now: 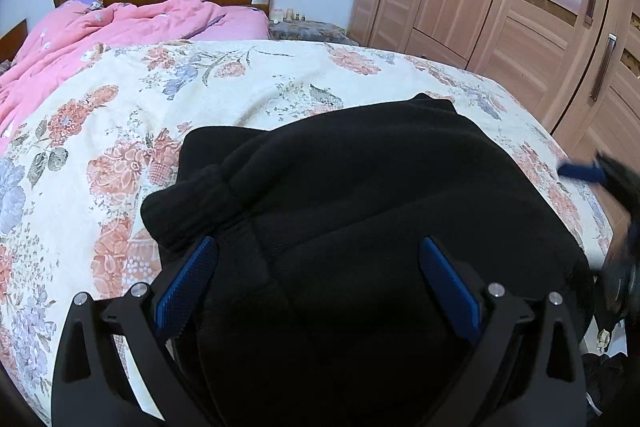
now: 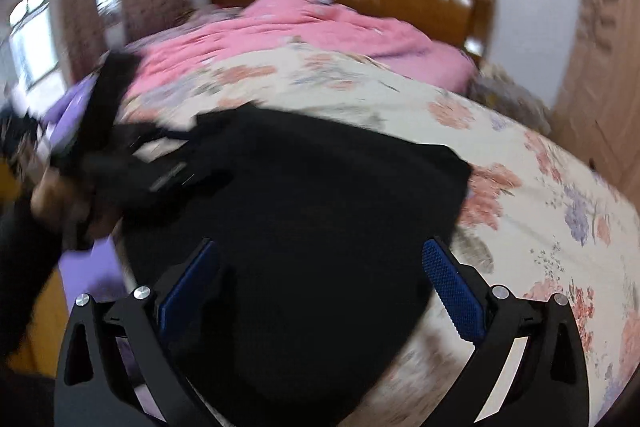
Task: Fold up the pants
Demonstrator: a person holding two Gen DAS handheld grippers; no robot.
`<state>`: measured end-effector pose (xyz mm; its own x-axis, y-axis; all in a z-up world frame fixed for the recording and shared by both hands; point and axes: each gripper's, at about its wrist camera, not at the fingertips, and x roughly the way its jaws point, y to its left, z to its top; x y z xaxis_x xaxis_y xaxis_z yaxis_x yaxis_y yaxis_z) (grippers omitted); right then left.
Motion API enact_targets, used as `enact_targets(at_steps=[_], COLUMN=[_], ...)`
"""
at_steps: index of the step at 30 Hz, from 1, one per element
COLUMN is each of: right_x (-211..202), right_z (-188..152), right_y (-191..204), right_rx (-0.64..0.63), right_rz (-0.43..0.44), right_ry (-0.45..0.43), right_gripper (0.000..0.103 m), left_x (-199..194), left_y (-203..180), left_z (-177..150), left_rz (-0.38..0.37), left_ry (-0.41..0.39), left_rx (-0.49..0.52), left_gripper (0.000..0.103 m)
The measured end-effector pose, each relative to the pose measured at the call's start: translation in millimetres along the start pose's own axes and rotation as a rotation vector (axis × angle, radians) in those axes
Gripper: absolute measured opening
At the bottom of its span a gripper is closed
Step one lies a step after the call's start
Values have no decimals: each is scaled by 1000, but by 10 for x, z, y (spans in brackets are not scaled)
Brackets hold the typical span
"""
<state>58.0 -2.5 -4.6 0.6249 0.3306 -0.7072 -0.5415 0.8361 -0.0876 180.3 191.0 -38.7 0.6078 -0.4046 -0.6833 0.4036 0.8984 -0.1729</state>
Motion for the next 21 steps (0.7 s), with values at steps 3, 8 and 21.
enact_targets(at_steps=[3,8,21], right_x=[136,126,158], right_z=[-275,-232,-628], right_y=[-88,-51,-240], right_rx=[53,24,163], right_rz=[75,58,92], right_ry=[-49,-40,56], right_gripper=[99,99,99], left_x=[9,18,27], left_y=[-40,-71,-76], left_z=[-8,-11,-13], left_rz=[24,49,66], left_ry=[2,3,2], left_rx=[13,25,37], left_gripper=[100,101,101])
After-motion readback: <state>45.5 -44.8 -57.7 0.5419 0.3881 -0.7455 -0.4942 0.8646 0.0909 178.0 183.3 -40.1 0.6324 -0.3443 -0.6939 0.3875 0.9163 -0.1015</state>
